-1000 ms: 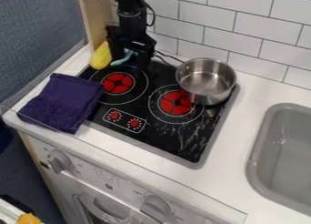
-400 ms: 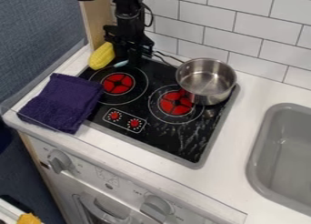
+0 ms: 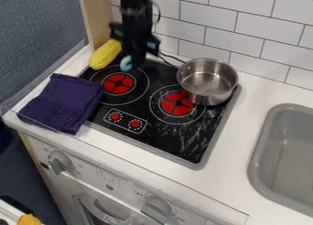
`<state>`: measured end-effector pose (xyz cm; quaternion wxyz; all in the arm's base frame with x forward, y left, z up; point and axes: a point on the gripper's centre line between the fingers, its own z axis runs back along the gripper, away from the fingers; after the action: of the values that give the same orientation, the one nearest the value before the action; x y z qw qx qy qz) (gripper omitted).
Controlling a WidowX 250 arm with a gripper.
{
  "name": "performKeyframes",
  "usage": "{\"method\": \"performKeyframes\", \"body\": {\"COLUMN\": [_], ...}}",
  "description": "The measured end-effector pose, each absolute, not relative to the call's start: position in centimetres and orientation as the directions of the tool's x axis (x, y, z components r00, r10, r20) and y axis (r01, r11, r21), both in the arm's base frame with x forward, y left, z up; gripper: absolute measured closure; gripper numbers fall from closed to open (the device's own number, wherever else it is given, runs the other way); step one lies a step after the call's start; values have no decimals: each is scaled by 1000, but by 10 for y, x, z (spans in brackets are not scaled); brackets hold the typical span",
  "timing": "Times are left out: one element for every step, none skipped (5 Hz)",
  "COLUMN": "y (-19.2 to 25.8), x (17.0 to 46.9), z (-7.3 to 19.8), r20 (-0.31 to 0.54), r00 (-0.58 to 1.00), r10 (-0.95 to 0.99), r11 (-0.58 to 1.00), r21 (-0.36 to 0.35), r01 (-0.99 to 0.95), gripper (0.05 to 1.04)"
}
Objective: Place the blue brush on top of the purple cloth
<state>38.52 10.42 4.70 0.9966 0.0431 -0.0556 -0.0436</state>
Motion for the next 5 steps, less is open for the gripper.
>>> {"method": "performKeyframes", "body": {"y": [110, 130, 150, 164, 173], "x": [367, 321, 274, 259, 253], "z": [97, 105, 86, 72, 52], "r20": [205, 197, 139, 109, 58], "r00": [974, 978, 989, 994, 997], "r10": [-92, -70, -46, -3, 45], "r11": [991, 989, 986, 990, 995], "r21": [117, 138, 164, 141, 84], "r01": [69, 43, 23, -12, -49], "gripper": [987, 987, 987, 987, 965]}}
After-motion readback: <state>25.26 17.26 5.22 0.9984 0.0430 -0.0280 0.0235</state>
